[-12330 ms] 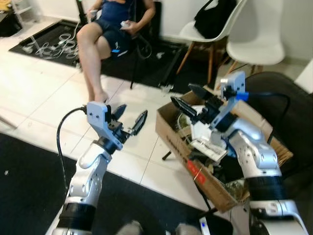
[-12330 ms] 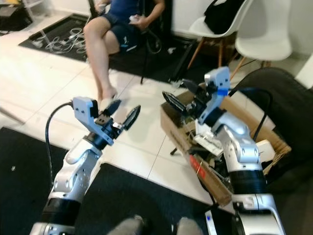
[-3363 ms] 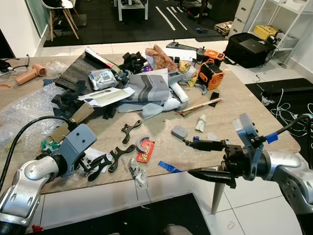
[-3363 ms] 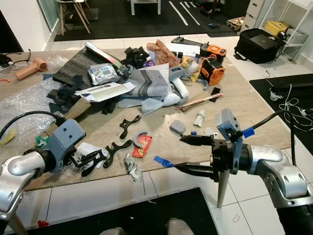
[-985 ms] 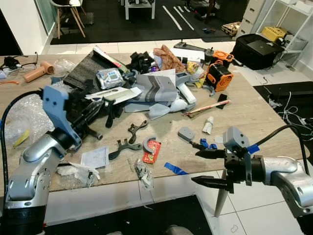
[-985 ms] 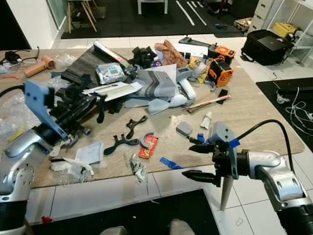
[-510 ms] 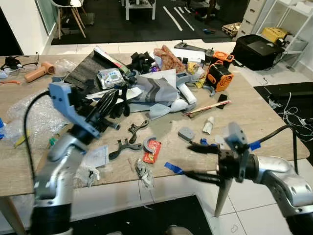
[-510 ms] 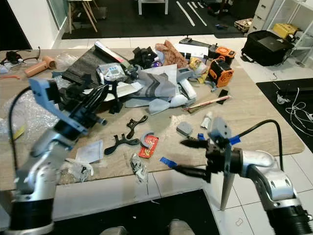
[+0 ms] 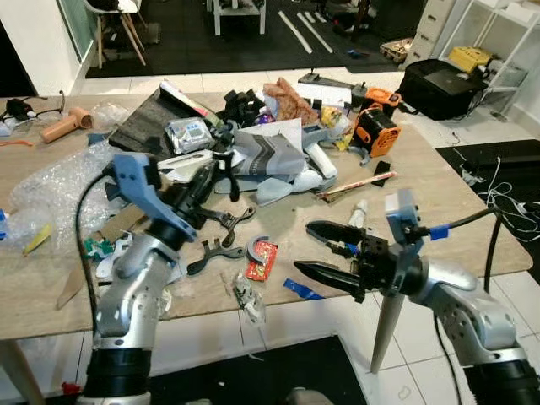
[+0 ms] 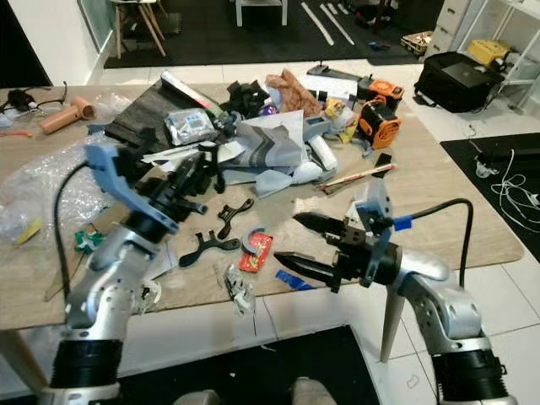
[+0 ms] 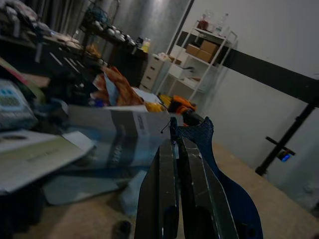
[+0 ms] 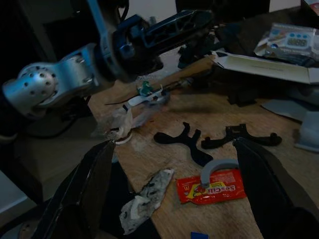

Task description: Picking trash to rubbish bin

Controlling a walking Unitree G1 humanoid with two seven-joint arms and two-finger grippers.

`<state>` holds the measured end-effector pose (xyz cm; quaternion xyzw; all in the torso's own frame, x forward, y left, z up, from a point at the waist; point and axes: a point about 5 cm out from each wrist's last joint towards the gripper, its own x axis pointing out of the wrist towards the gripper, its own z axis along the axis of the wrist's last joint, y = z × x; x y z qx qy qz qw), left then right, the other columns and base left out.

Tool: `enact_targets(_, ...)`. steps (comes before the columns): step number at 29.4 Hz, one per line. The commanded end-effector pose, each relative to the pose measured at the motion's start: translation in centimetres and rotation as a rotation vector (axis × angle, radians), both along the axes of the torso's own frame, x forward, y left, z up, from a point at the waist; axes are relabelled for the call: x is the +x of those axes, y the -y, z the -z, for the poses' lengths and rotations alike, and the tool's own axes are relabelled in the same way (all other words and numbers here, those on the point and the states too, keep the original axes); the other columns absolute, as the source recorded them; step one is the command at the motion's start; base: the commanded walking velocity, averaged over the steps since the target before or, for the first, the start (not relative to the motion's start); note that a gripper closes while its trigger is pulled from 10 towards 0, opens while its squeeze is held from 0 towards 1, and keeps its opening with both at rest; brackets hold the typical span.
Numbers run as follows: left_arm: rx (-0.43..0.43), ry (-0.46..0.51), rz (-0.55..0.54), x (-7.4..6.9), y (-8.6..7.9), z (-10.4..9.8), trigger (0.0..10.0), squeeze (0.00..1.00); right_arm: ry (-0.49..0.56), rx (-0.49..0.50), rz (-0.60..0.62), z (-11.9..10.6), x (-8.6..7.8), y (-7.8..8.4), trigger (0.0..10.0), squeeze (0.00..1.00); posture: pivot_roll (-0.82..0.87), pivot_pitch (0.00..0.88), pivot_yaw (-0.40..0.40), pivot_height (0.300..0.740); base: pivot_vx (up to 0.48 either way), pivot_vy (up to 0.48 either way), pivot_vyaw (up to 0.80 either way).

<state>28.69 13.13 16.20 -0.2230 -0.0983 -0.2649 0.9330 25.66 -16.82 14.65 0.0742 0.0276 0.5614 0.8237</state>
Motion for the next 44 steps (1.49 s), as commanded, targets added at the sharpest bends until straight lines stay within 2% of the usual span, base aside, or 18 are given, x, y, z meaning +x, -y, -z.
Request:
enact_targets(1,0.003,-0.021,-0.005,0.0,0.3,0.7,10.0,0.00,-0.021,0.002,0.008,0.4,0.0,0.3,10.0,0.00,-0.08,0.000,-0.020,0.740,0.000,0.000,0.00)
enact_targets(7,0.024,-0.037,-0.030,0.2,0.3,1.2,10.0,0.00,-0.029,0.007,0.030,0.9,0.4,0.4,10.0,0.00,-0.08,0.000,-0.028,0.740,-0.270,0.000,0.00)
enact_targets(23,0.043,-0.037,-0.016,0.3,0.5,1.7,10.0,0.00,-0.031,0.001,0.058,1.3,0.8,0.6,10.0,0.00,-0.08,0.000,-0.027,0.740,-0.452,0.000,0.00)
enact_targets(31,0.050,-0.036,-0.014,0.3,0.5,1.8,10.0,0.00,-0.036,0.001,0.089,1.2,1.0,0.5,10.0,0.00,-0.08,0.000,-0.028,0.740,0.000,0.000,0.00)
enact_targets(39,0.055,-0.029,-0.009,0.2,0.5,1.8,10.0,0.00,-0.033,-0.024,0.110,1.1,1.2,0.2,10.0,0.00,-0.08,0.000,-0.028,0.740,-0.349,0.000,0.00)
enact_targets(44,0.059,-0.026,-0.005,0.3,0.5,1.7,10.0,0.00,-0.029,-0.027,0.107,1.0,1.2,0.1,10.0,0.00,-0.08,0.000,-0.026,0.740,0.000,0.000,-0.72)
